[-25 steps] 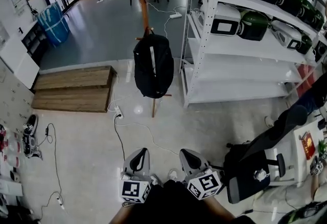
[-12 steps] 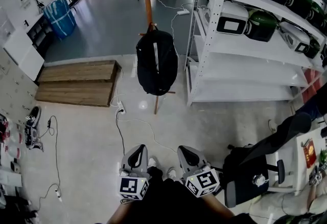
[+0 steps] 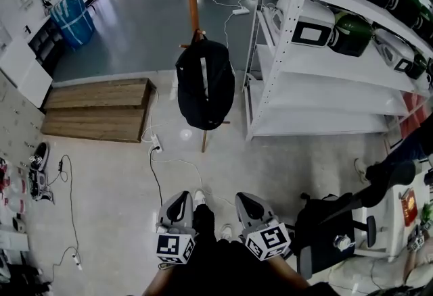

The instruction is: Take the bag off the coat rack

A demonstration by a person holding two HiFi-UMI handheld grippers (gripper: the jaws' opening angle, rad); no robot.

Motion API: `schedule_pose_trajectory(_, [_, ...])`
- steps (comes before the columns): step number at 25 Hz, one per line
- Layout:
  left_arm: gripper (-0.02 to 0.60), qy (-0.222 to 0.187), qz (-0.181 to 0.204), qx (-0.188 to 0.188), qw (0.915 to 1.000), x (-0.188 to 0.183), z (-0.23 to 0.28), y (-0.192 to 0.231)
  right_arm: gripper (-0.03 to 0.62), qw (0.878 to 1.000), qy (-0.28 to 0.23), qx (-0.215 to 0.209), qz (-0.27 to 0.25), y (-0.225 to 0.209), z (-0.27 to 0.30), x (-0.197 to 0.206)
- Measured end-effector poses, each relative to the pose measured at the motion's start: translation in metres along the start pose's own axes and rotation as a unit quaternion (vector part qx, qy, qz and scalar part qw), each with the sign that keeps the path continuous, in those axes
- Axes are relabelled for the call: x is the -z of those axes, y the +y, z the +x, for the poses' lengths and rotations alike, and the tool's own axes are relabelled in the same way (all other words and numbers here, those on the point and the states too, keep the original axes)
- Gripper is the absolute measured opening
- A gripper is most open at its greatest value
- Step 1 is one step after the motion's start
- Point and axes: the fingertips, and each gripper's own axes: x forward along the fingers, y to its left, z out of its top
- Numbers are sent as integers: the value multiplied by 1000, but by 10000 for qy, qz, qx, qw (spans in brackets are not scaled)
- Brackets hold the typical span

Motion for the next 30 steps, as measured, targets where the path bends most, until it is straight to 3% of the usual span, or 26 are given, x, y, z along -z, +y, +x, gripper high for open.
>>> schedule_pose_trajectory(17, [18, 64, -15, 416, 9991, -40, 146, 102, 12, 9996, 176, 195, -52, -47, 166, -45])
schedule_pose_trajectory(24, [18, 107, -103, 558, 9983, -54, 192, 152, 12, 9993, 188, 303, -73, -51, 235, -65])
schedule_pose_trajectory(30, [18, 82, 38, 701, 9975, -60, 221, 186, 12, 9992, 149, 345, -98, -54, 284, -77])
